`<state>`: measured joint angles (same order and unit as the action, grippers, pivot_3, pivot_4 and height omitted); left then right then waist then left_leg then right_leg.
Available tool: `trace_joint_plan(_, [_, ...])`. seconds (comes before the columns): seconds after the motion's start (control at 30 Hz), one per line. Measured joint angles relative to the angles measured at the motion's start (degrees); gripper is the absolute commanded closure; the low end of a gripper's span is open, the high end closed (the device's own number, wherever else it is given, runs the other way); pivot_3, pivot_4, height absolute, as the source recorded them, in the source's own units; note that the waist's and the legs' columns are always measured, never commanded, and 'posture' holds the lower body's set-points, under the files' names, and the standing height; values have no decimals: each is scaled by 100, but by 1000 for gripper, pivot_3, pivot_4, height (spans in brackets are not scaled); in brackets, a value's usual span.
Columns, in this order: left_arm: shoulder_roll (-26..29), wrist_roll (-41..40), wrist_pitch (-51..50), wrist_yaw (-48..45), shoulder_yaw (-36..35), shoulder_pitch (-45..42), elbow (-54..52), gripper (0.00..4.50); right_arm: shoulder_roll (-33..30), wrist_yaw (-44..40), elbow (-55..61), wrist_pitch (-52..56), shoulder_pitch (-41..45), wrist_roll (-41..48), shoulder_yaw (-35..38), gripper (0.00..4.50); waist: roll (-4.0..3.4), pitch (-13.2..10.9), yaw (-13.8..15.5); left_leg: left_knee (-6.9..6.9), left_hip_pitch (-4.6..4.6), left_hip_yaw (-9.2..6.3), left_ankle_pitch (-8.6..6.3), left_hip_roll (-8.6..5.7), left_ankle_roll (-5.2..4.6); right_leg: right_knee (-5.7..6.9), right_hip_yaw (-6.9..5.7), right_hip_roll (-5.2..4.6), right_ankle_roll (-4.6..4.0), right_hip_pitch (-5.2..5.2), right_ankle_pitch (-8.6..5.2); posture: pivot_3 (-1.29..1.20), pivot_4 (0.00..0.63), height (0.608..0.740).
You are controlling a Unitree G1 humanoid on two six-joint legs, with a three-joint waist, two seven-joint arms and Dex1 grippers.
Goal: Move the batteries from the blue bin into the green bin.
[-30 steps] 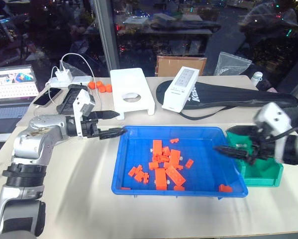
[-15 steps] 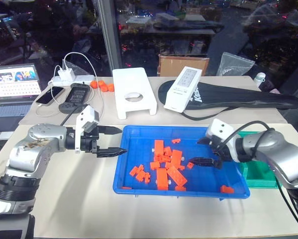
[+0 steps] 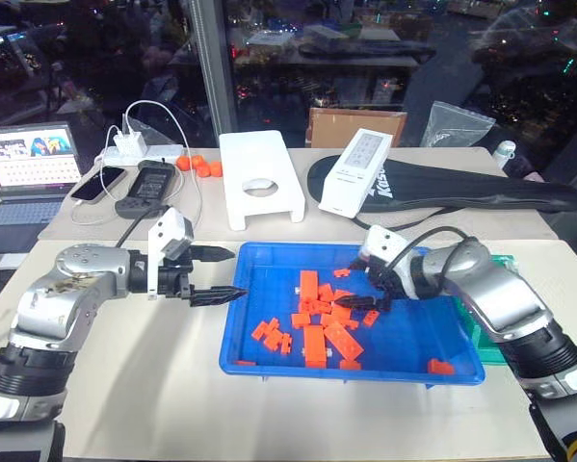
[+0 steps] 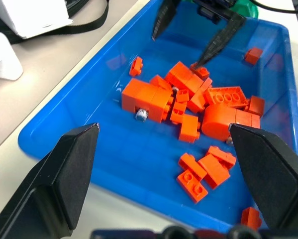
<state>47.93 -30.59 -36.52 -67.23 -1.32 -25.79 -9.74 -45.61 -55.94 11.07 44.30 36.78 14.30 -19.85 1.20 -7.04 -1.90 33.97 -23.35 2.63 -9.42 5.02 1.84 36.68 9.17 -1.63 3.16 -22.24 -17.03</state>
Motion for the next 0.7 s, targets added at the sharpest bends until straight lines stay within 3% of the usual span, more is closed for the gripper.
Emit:
trace_joint_plan(0.13, [17,1,0,29,-9,61,-49,0,-520,-593,610,39,-168,76,-42,22,-1,0,49,-2,4,-1,-1,2,0,1,-6,0,-5,1,-5,0,150,722])
trace_joint_plan(0.3, [17,18,12,27,4,72,-49,0,-678,-826,969,222,-284,98,-191,22,0,0,58,0,6,-4,0,2,0,6,-7,1,3,-1,-11,0,150,722])
trace_joint_plan(0.7, [1,154,157,91,40,53,-29,0,-708,-555,1615,1621,-647,387,-224,22,0,0,93,1,3,-6,0,1,0,5,-8,0,-1,-1,-11,0,150,722])
